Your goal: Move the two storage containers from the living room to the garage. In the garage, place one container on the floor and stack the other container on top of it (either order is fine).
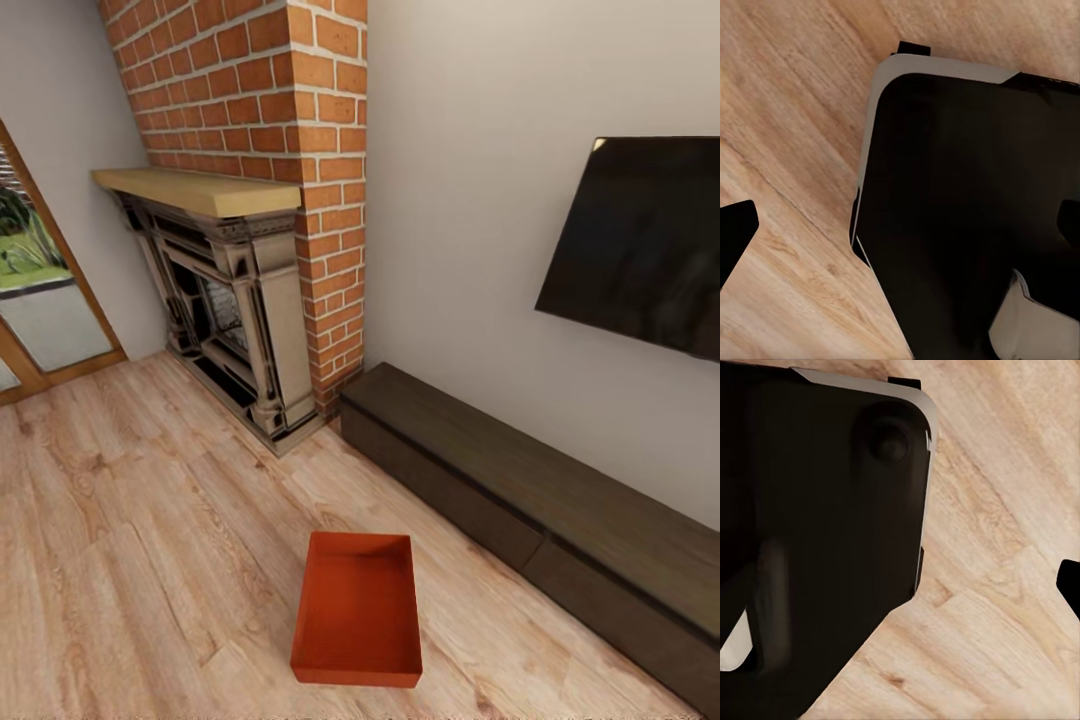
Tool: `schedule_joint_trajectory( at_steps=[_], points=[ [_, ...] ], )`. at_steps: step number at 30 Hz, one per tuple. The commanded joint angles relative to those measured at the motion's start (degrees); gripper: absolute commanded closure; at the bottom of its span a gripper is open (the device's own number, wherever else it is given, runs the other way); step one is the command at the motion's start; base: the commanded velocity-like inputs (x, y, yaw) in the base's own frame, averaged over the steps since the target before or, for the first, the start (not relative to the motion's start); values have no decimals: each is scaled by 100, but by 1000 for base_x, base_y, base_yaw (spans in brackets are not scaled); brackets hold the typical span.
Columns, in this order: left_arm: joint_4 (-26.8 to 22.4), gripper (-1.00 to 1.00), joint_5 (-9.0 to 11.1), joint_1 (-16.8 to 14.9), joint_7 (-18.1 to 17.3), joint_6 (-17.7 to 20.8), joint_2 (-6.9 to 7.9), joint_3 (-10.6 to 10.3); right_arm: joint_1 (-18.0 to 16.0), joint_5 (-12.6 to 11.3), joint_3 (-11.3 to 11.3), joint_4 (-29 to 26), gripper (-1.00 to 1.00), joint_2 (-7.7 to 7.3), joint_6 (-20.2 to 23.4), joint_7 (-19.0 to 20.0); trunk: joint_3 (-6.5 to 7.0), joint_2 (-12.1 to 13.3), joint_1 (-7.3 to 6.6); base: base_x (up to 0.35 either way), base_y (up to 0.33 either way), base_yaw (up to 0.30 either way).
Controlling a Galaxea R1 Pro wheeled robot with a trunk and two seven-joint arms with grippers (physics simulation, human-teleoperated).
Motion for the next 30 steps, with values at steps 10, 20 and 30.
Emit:
schedule_joint_trajectory(
  at_steps=[10,20,30],
  points=[
    [7,-100,61,-4,0,-18,-2,16,-7,-11,37,18,-100,-1,-38,-1,-99,-7,1,0,0,0],
    [7,-100,63,-4,0,-18,4,25,-8,-10,37,15,-100,-2,-38,-1,-189,-7,1,0,35,0],
    [7,-100,65,-4,4,-18,5,28,-7,-10,37,15,-100,-2,-33,-1,-280,-7,1,0,2,0]
  ],
)
